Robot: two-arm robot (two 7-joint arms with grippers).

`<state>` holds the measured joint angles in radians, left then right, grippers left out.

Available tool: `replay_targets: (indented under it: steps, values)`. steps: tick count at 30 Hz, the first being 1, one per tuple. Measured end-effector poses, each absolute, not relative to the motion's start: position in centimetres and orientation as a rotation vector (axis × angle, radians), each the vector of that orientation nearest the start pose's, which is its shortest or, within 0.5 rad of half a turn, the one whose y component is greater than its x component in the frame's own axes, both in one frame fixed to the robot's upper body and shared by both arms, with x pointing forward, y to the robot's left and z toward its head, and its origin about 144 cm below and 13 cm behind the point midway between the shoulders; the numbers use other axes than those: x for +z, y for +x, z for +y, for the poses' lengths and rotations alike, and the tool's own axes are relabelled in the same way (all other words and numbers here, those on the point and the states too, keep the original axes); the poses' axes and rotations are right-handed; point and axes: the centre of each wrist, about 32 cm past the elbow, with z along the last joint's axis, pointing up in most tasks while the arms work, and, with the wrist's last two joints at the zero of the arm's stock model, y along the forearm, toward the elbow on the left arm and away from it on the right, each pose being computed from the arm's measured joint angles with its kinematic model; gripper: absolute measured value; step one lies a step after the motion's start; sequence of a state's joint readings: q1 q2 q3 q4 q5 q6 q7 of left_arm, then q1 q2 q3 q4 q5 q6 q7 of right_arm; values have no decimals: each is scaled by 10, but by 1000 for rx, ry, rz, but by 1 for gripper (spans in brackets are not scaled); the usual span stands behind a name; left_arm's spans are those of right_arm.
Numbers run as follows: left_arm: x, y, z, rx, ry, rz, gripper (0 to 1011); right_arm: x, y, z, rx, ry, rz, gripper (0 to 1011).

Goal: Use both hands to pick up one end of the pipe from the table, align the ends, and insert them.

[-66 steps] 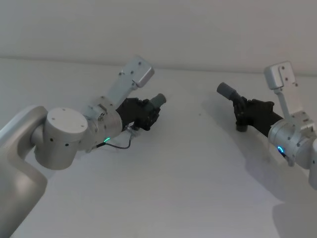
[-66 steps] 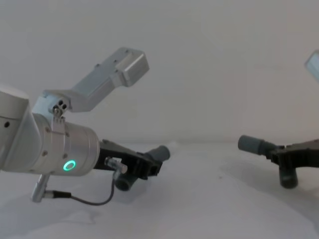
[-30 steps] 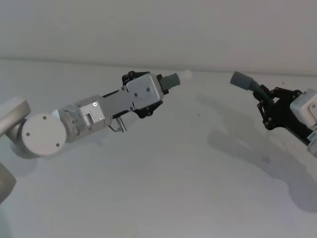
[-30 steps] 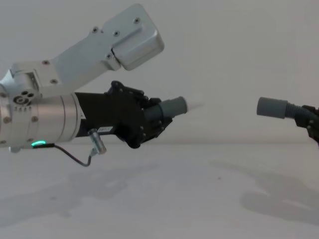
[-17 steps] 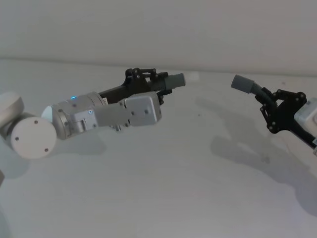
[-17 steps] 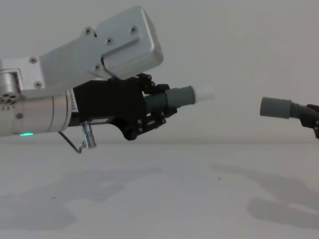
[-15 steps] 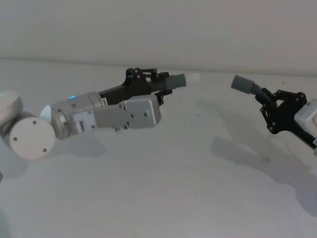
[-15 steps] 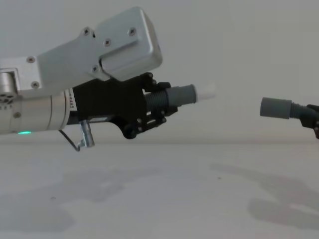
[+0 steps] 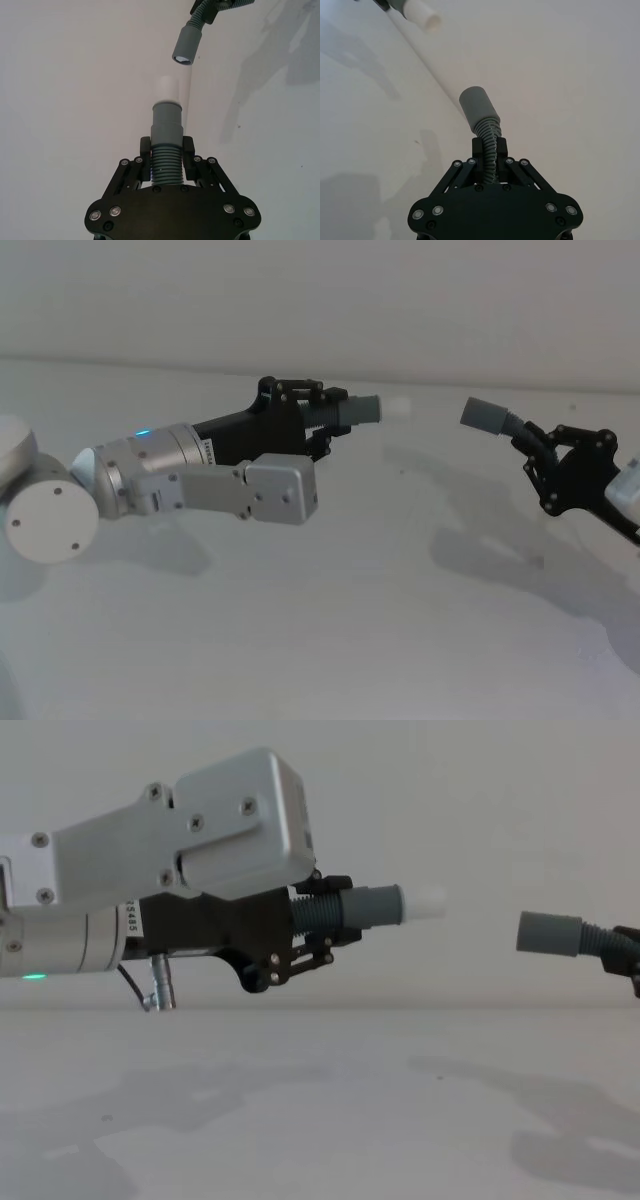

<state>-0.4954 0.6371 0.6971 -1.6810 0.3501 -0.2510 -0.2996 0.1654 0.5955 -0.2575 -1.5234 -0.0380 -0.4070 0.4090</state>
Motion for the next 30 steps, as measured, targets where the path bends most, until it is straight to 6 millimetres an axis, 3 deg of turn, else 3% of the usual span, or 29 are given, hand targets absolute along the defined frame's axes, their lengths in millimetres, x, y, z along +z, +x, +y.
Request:
replay_targets:
  steps: [15,30]
  values:
    - [1267,511,216,463,416,-1165,354,1197,490,-345,-669,-205,-777,148]
    - [1267,511,216,455,416,-1177,354,1205,496,-337,-659,-184,-789,148]
